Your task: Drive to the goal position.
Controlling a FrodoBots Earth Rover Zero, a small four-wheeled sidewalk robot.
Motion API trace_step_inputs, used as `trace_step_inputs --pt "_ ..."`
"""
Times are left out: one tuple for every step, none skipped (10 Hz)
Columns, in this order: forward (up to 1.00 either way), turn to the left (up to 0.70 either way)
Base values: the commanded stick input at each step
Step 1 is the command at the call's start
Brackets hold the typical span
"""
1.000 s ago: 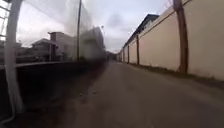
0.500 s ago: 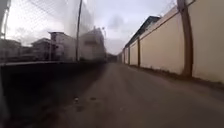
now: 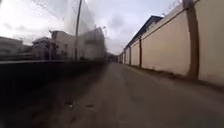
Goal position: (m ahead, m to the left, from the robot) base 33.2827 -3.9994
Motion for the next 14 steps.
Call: trace_step_inputs --pt "0.50 0.00" --pt "0.50 0.00" --pt "0.50 0.00" --pt "0.50 0.00" --pt "0.50 0.00" --pt "0.50 0.00" --pt "0.50 0.00" --pt "0.50 0.00" --pt "0.50 0.00" --pt "0.50 0.00" --pt "0.50 0.00" --pt "0.50 0.00" --pt "0.50 0.00" --pt "0.50 0.00"
